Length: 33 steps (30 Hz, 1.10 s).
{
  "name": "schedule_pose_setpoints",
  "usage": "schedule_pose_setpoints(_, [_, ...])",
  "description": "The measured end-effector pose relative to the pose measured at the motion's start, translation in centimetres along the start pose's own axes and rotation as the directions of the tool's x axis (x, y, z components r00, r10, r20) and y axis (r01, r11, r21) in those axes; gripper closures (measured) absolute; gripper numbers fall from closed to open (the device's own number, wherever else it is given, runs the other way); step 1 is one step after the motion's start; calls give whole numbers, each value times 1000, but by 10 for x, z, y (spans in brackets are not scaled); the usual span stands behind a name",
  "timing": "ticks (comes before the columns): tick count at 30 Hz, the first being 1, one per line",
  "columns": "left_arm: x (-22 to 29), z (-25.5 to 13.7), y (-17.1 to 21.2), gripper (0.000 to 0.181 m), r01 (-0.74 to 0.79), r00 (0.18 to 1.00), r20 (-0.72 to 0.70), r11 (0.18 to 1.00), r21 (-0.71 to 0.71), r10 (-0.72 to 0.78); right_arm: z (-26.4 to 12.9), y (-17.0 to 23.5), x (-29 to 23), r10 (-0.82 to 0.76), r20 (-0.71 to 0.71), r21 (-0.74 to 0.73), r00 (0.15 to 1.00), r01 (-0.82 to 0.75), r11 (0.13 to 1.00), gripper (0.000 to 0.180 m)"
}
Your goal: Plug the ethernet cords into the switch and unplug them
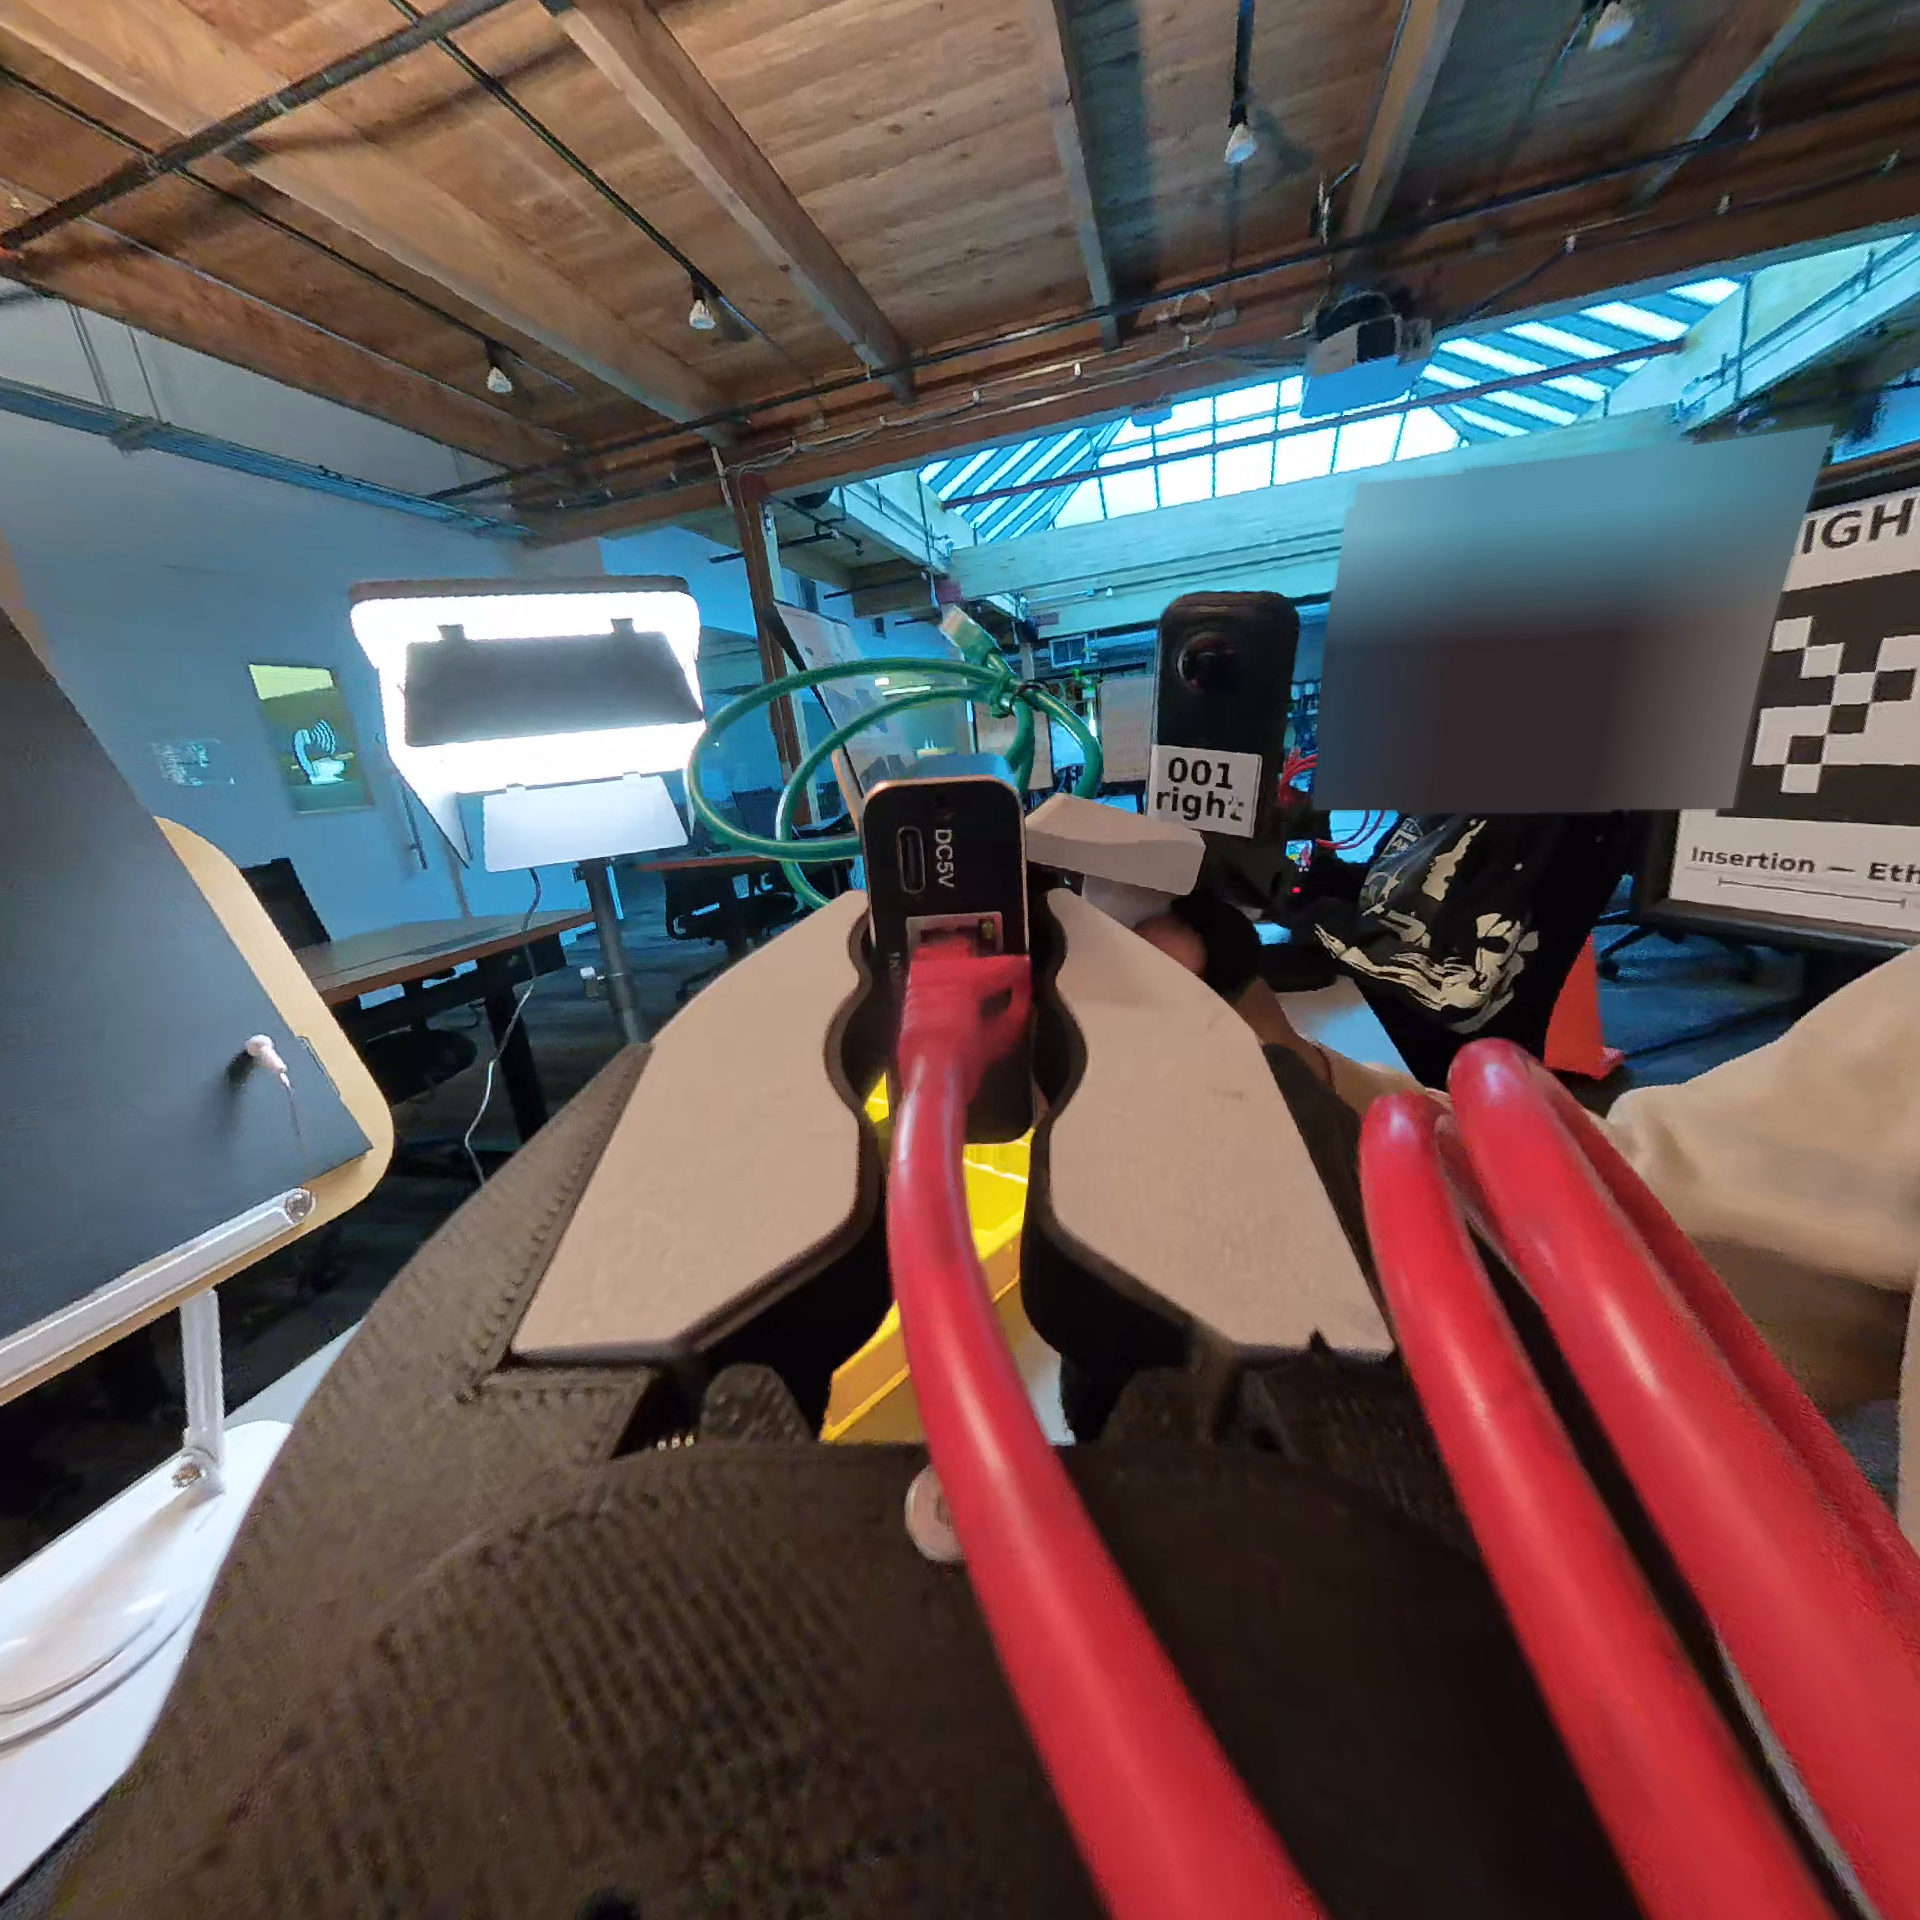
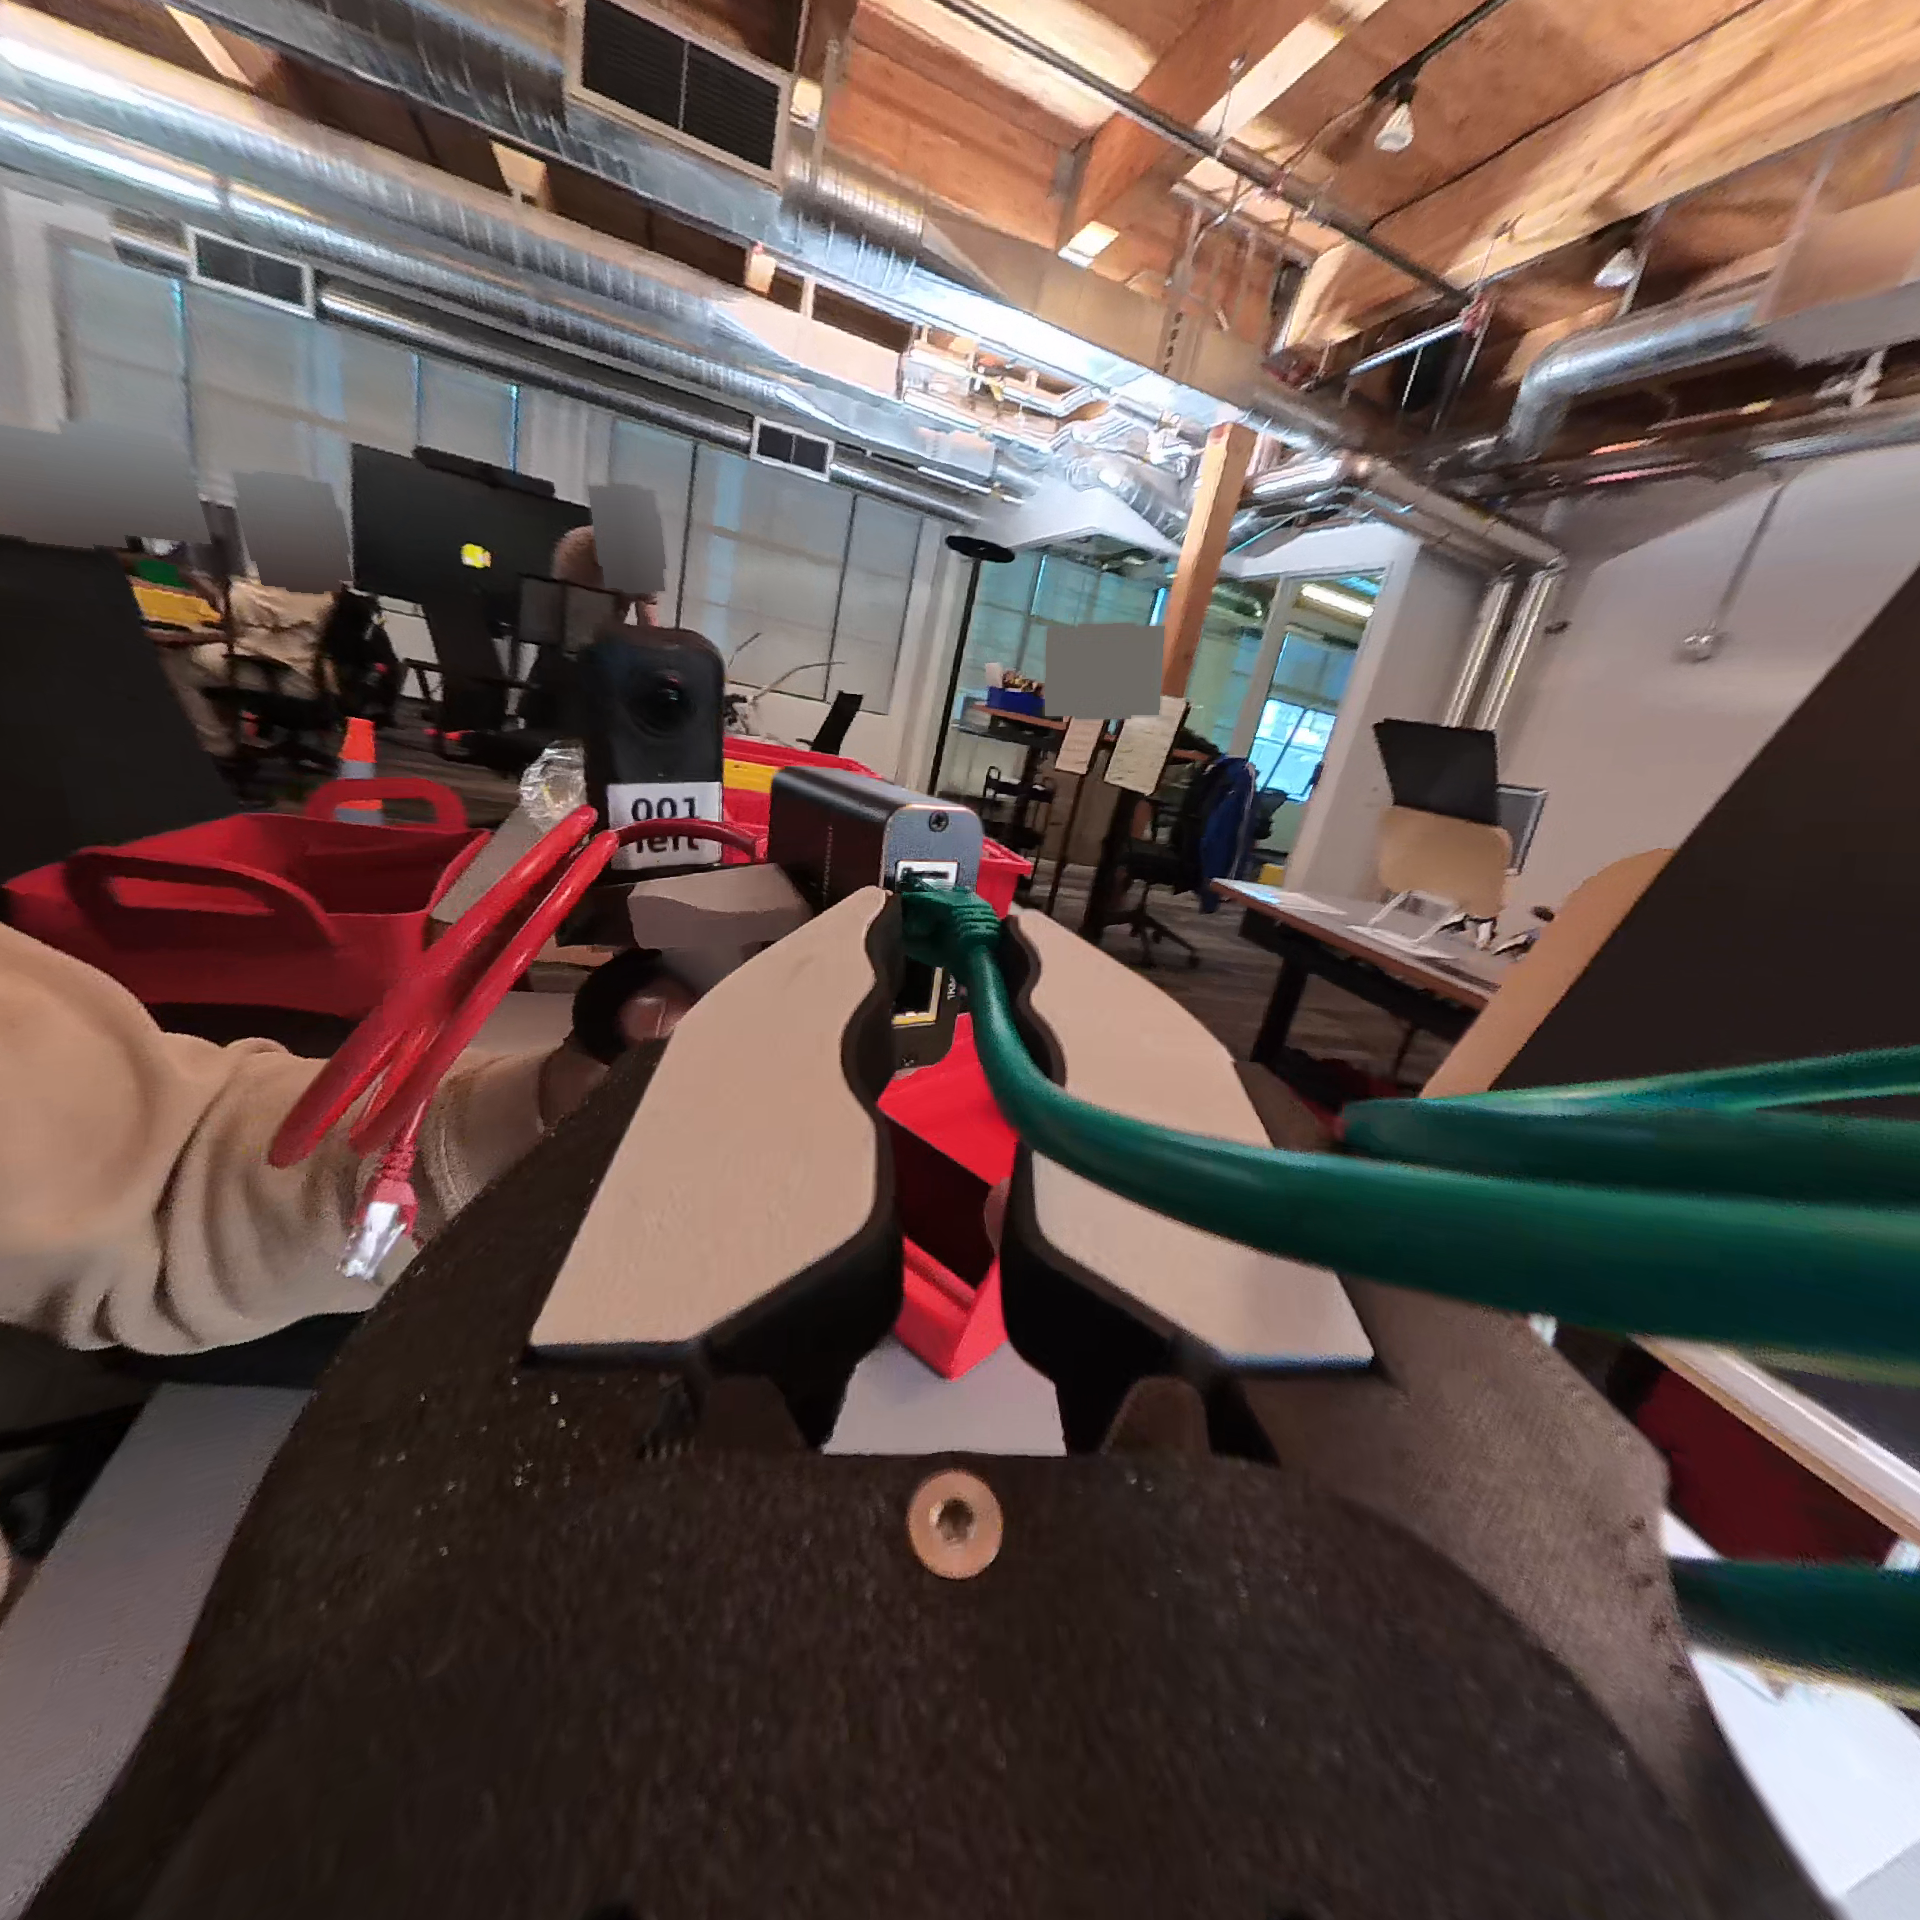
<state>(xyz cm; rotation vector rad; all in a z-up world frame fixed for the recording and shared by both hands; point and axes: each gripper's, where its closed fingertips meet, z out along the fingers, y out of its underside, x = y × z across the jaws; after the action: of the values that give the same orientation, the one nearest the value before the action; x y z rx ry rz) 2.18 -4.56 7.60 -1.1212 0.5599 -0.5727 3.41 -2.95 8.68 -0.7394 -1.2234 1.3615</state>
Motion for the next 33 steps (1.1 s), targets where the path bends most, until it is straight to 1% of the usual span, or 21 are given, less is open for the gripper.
schedule_pose_setpoints(3, [2, -1, -5, 155, -31, 1000, -3, 999, 16, 31, 1, -1, -2, -25, 1, 11, 1000, 25, 1000, 164])
schedule_pose_setpoints(6, [0, -3, -9, 155, 12, 1000, -16, 999, 47, -11, 1, -1, 0, -16, -4, 10, 1000, 17, 1000, 165])
schedule_pose_setpoints(7, [-2, -6, -14, 154, 11, 1000, -3, 996, 87, -11, -5, -3, 16, -6, -109, 33, 994, 9, 999, 168])
schedule_pose_setpoints(8, [-5, -17, -31, 155, 11, 1000, -1, 982, 186, -11, -20, -7, 42, -21, -215, 47, 976, 32, 998, 169])
schedule_pose_setpoints(9, [-6, -27, -49, 155, 42, 999, -17, 970, 241, -39, -35, -13, 55, 61, -189, 90, 980, -44, 995, 169])
schedule_pose_setpoints(10, [-6, -33, -60, 155, 33, 999, -23, 971, 236, -28, -38, -15, 50, 80, -126, 77, 989, -71, 995, 169])
schedule_pose_setpoints(11, [-8, -34, -64, 155, -17, 1000, 12, 980, 199, 15, -32, -15, 37, -3, -106, 37, 994, 7, 999, 168])
schedule_pose_setpoints(12, [-11, -33, -62, 155, -54, 998, 41, 986, 156, 48, -21, -12, 23, -47, -61, -10, 997, 47, 999, 168])
schedule_pose_setpoints(13, [-16, -31, -56, 155, -53, 997, 53, 993, 108, 47, -12, -9, 14, -47, -24, -53, 999, 45, 998, 168])
schedule_pose_setpoints(15, [-26, -32, -46, 155, -28, 998, 62, 998, 57, 25, -12, -2, 23, -13, -39, -107, 999, 9, 994, 168])
schedule_pose_setpoints(18, [-40, -38, -40, 155, -34, 994, 107, 999, -17, 36, -43, 19, 62, 69, -113, -264, 991, -97, 960, 168])
schedule_pose_setpoints(20, [-44, -41, -40, 155, -61, 989, 130, 997, -49, 67, -68, 43, 81, 129, -149, -408, 980, -180, 895, 168])
schedule_pose_setpoints(22, [-46, -44, -42, 155, -73, 986, 144, 995, -62, 82, -95, 68, 96, 137, -194, -538, 971, -222, 813, 168])
schedule_pose_setpoints(25, [-48, -47, -44, 155, -91, 982, 159, 993, -70, 101, -147, 111, 111, 54, -236, -759, 970, -219, 613, 167])
schedule_pose_setpoints(27, [-49, -47, -44, 155, -89, 981, 164, 993, -71, 100, -181, 137, 113, 43, -242, -856, 969, -234, 462, 167])
schedule_pose_setpoints(28, [-50, -47, -43, 155, -87, 982, 164, 994, -73, 98, -194, 146, 112, 48, -236, -885, 971, -235, 402, 167])
schedule_pose_setpoints(29, [-50, -47, -42, 155, -84, 982, 164, 994, -75, 95, -202, 154, 105, 89, -205, -903, 975, -223, 366, 167])
schedule_pose_setpoints(30, [-50, -46, -40, 155, -82, 982, 162, 993, -80, 94, -206, 158, 98, 127, -179, -912, 976, -213, 351, 167])
schedule_pose_setpoints(33, [-50, -43, -33, 155, -85, 982, 158, 991, -107, 101, -210, 160, 91, 205, -177, -909, 963, -239, 340, 167])
